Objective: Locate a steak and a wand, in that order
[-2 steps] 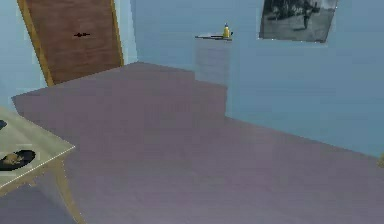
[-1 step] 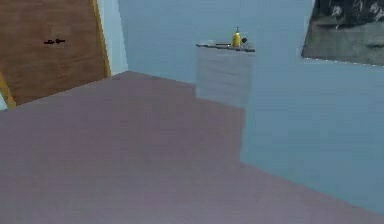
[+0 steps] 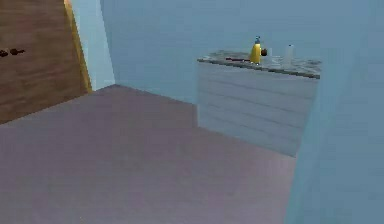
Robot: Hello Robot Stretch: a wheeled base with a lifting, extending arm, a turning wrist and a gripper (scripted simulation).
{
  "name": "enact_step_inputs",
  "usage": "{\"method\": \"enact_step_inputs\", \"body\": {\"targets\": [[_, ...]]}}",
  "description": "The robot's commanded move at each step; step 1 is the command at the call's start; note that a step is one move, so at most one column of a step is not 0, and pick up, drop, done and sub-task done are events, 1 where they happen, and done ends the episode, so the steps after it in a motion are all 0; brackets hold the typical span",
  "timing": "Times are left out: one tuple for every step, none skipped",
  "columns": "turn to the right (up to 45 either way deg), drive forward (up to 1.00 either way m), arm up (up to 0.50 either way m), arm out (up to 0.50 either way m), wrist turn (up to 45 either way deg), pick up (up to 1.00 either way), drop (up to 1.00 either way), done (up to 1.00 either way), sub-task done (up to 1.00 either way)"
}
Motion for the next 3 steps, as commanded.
{"method": "enact_step_inputs", "body": {"targets": [[-3.0, 0.00, 0.00, 0.00, 0.0, 0.00, 0.00, 0.00, 0.00], [0.0, 0.75, 0.00, 0.00, 0.0, 0.00, 0.00, 0.00, 0.00], [30.0, 0.00, 0.00, 0.00, 0.0, 0.00, 0.00, 0.00, 0.00]]}}
